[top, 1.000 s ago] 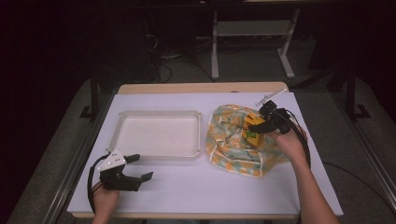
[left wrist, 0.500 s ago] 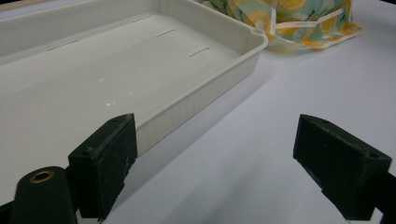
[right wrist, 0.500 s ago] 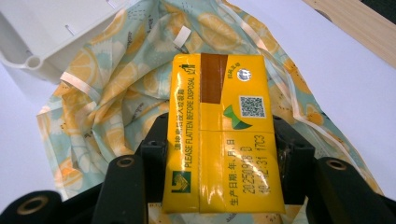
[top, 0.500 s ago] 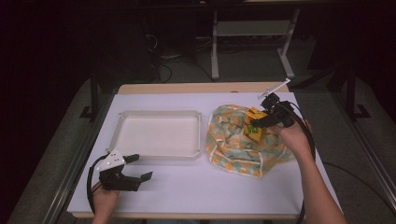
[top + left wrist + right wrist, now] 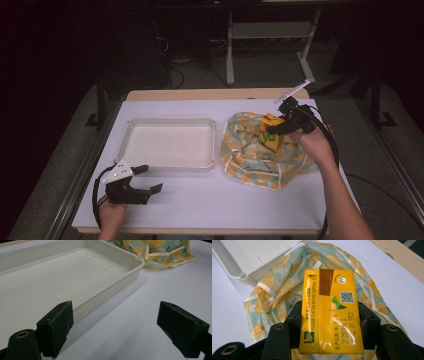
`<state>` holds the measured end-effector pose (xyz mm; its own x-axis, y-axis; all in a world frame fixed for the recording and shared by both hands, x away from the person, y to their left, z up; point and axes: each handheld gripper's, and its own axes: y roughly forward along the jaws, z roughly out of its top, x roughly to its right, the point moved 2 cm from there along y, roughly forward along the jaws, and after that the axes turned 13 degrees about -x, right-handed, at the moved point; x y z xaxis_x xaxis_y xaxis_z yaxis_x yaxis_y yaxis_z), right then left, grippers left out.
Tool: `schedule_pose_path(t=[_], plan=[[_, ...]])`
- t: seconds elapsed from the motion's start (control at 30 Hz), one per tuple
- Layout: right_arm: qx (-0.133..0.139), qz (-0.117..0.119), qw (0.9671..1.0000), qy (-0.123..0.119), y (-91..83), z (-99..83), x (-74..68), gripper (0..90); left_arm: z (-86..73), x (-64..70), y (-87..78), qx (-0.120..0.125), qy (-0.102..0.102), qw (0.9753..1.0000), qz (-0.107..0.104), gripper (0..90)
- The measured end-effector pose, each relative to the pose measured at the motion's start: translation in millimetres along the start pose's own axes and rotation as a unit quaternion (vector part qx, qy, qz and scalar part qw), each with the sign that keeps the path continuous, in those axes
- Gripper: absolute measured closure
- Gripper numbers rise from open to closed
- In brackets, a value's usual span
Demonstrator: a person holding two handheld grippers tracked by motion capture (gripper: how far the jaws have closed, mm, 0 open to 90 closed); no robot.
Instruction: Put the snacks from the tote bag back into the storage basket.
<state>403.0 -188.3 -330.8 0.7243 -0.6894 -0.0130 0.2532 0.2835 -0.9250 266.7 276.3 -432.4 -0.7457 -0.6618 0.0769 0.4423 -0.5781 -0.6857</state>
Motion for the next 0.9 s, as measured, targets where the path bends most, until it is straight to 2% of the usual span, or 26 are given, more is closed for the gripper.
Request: schedule_pose_path(t=[0.37, 0.9], plan=[[0.012, 0.016, 0.9997, -0.015, -11.1, 9.2, -7.8, 48.8, -0.3, -0.4, -1.1, 0.0, 0.0, 1.0, 0.001, 13.5], [0.013, 0.014, 0.9991, -0.038, -21.9, 26.2, -17.6, 48.8, -0.7, -0.9, -1.7, 0.004, -0.002, 1.0, 0.002, 13.5]])
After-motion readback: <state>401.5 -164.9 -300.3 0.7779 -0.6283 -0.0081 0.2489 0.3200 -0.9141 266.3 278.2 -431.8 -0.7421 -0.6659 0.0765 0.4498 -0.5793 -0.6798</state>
